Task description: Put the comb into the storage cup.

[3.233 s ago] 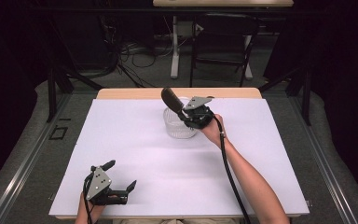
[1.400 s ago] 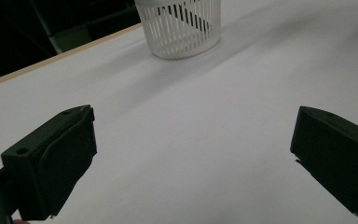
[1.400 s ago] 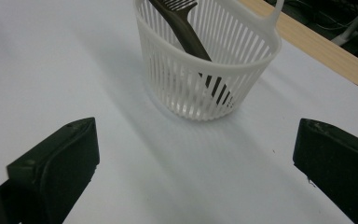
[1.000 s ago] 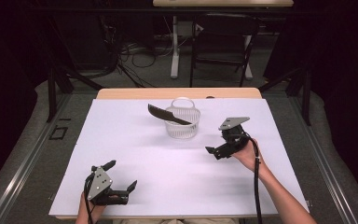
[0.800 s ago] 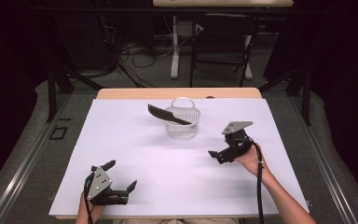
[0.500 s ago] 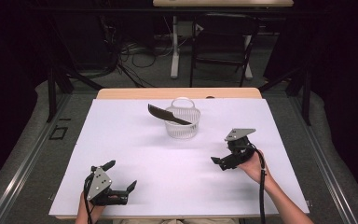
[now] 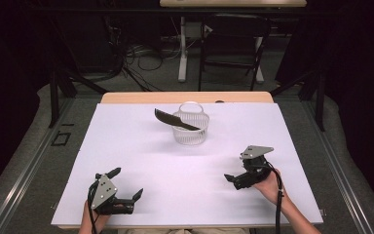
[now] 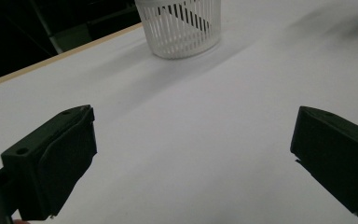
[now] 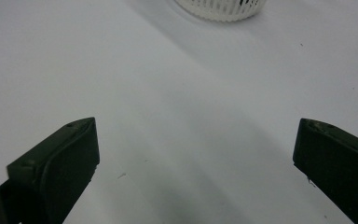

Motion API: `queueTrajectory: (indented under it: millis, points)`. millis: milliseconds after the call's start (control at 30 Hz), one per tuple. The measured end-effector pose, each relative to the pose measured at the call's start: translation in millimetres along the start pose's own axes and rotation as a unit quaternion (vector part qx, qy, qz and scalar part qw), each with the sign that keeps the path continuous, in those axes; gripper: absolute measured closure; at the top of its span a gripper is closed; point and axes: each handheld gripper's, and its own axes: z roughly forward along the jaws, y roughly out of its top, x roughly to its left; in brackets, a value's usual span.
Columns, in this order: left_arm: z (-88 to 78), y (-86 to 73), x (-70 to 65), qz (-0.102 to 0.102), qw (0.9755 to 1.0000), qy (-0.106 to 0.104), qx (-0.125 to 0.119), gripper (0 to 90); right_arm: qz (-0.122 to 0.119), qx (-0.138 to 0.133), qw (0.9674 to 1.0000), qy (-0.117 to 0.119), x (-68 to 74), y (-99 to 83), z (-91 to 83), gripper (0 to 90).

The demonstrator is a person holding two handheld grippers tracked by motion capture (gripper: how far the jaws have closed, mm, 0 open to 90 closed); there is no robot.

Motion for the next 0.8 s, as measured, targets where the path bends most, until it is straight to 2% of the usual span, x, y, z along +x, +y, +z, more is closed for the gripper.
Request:
queueTrajectory:
  millis: [167,800]
  points:
    - [-0.2,0.1,0.2,0.0,1.0,0.001,0.0,0.3,0.007,-0.002,1.0,-0.004,2.4,-8.4,-3.9,0.0]
    - [-0.4,0.1,0.0,0.0,1.0,0.002,-0.001,0.3,-0.001,-0.027,0.9995,-0.019,18.5,-26.6,-21.3,0.1]
